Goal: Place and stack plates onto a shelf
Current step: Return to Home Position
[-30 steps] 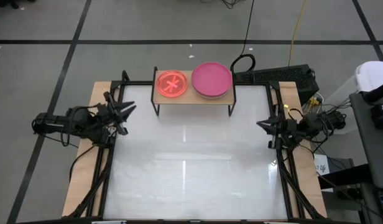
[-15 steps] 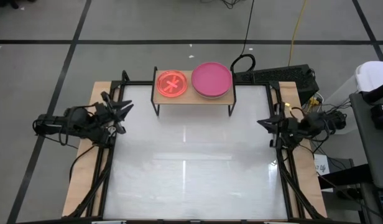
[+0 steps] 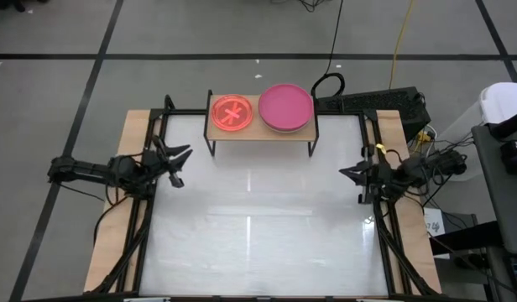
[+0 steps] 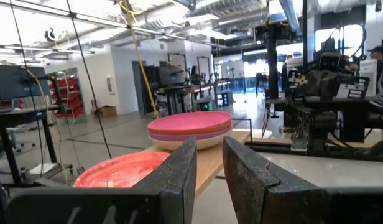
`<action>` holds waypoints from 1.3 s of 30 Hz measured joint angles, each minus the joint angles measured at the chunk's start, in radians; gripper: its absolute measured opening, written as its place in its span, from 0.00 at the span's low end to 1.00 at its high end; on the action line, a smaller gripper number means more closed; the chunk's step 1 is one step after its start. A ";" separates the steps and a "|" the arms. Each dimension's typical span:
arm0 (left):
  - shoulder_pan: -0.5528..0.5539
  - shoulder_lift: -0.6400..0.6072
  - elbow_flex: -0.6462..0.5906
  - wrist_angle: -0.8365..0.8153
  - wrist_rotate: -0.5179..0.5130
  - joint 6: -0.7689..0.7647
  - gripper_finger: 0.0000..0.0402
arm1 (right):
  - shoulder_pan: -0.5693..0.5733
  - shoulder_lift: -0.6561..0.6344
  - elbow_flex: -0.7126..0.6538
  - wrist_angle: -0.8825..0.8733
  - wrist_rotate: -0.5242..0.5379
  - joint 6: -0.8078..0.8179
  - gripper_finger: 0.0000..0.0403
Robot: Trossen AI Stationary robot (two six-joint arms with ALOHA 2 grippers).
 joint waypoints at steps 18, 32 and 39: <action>0.000 0.000 -0.106 0.152 -0.030 0.015 0.21 | 0.000 0.000 -0.153 0.160 0.003 0.008 0.00; -0.060 -0.171 0.010 -0.191 -0.072 0.047 0.19 | -0.001 0.000 -0.046 -0.044 0.056 0.015 0.00; -0.073 -0.170 0.015 -0.257 -0.040 0.017 0.11 | 0.000 0.000 -0.046 -0.092 0.045 0.041 0.00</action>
